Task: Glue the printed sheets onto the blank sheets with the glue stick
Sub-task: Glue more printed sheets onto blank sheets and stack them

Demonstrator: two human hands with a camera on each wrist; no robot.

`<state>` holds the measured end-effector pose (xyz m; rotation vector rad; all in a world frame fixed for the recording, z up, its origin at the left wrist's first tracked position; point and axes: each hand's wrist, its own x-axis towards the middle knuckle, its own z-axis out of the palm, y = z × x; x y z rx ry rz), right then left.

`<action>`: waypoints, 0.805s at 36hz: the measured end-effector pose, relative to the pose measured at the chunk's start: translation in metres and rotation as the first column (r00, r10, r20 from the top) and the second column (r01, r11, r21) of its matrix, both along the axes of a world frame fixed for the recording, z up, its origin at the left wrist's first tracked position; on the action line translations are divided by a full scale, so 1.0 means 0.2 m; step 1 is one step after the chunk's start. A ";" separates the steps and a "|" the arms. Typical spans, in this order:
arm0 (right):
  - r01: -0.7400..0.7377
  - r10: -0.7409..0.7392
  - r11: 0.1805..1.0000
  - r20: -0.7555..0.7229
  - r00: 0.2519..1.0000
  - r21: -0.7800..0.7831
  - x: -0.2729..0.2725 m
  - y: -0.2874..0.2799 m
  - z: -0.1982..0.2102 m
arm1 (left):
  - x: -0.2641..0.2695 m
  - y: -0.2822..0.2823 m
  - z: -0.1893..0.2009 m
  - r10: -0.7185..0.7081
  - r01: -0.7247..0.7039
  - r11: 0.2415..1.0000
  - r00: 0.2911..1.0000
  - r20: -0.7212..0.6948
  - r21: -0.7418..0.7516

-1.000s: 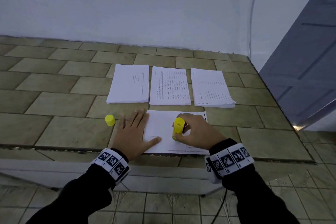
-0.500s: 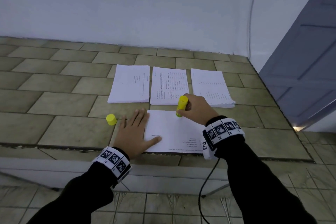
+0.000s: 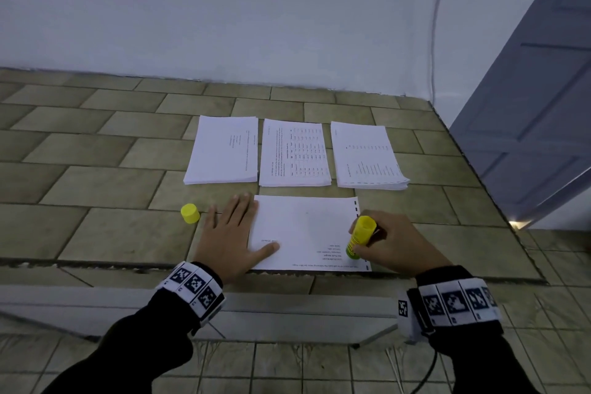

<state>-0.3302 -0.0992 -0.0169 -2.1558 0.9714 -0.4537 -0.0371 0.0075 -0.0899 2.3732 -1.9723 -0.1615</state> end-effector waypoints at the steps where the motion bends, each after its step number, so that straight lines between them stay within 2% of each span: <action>1: -0.006 0.006 1.000 -0.005 1.000 -0.017 0.01 0.00 0.01 | 0.00 0.00 0.00 -0.001 0.001 1.000 1.000 -0.005 0.000; 10: -0.016 0.010 0.998 -0.080 0.997 -0.067 0.10 -0.20 0.03 | -0.01 -0.01 0.01 -0.002 0.002 1.000 1.000 -0.023 0.011; 16: 0.077 -0.089 0.992 -0.121 0.989 -0.097 0.17 -0.35 0.05 | 0.00 0.00 0.00 0.001 -0.001 1.000 0.999 -0.041 0.011; 23: 0.119 -0.134 0.986 -0.136 0.982 -0.115 0.19 -0.37 0.06 | -0.01 0.00 0.01 0.009 -0.009 1.000 1.000 -0.028 0.016; 27: 0.154 -0.210 0.969 -0.311 0.927 -0.195 0.12 -0.37 0.09 | 0.00 0.00 0.00 0.011 -0.010 1.000 1.000 -0.025 0.015; 29: 0.104 -0.227 0.952 -0.438 0.870 -0.287 0.09 -0.36 0.10 | 0.00 0.00 0.00 0.011 -0.011 1.000 1.000 -0.021 0.012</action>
